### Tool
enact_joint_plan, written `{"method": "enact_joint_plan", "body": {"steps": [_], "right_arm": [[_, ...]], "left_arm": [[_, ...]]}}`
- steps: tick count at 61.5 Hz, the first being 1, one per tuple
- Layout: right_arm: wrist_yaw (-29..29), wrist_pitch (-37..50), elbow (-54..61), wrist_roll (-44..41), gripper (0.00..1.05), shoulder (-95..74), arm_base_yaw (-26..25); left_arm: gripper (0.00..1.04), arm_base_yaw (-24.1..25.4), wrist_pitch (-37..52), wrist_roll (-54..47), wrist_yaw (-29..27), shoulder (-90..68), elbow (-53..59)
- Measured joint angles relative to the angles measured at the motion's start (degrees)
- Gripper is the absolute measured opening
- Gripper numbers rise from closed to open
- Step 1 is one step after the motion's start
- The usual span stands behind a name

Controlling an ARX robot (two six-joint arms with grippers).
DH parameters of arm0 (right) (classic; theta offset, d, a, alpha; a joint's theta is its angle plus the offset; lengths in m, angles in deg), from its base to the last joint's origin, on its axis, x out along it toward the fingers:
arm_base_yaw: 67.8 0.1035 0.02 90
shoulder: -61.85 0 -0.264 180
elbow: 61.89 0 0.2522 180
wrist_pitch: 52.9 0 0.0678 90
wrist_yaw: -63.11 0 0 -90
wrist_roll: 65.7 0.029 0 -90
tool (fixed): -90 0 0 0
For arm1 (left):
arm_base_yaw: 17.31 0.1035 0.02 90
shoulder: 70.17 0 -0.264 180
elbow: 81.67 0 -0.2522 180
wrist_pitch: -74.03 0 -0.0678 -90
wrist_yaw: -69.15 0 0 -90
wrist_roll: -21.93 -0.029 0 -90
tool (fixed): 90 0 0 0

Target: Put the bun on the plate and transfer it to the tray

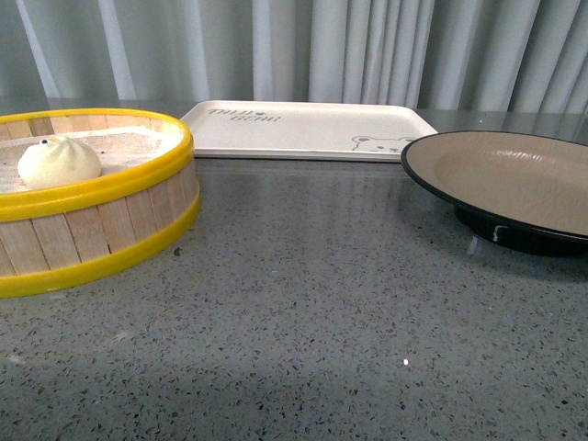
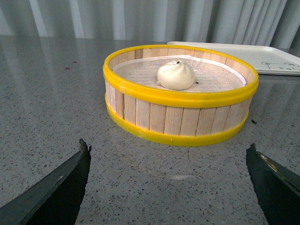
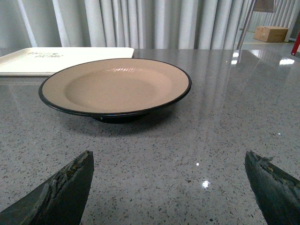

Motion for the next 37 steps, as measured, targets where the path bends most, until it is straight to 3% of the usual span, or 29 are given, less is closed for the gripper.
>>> {"method": "enact_joint_plan", "body": {"steps": [7,9,12,14,25,37], "right_arm": [[0.00,0.00,0.00,0.00,0.96,0.00,0.00],[0.02,0.00,0.00,0.00,0.96,0.00,0.00],[-0.15,0.00,0.00,-0.02,0.96,0.04,0.00],[-0.02,0.00,0.00,-0.02,0.96,0.04,0.07],[-0.04,0.00,0.00,-0.02,0.96,0.04,0.04],[-0.02,0.00,0.00,0.00,0.96,0.04,0.04]], "left_arm": [[0.98,0.37,-1.66,0.72,0.90,-1.09,-0.48],[0.98,0.76,-13.09,4.20,5.55,-6.86,-5.14],[0.98,0.87,-26.18,8.66,7.54,-17.70,-12.50],[0.98,1.27,-29.07,9.75,7.63,-21.84,-15.26],[0.98,6.49,-21.29,10.69,9.92,-32.83,-29.03],[0.98,1.95,-13.97,10.10,5.70,-48.15,-41.79]]}}
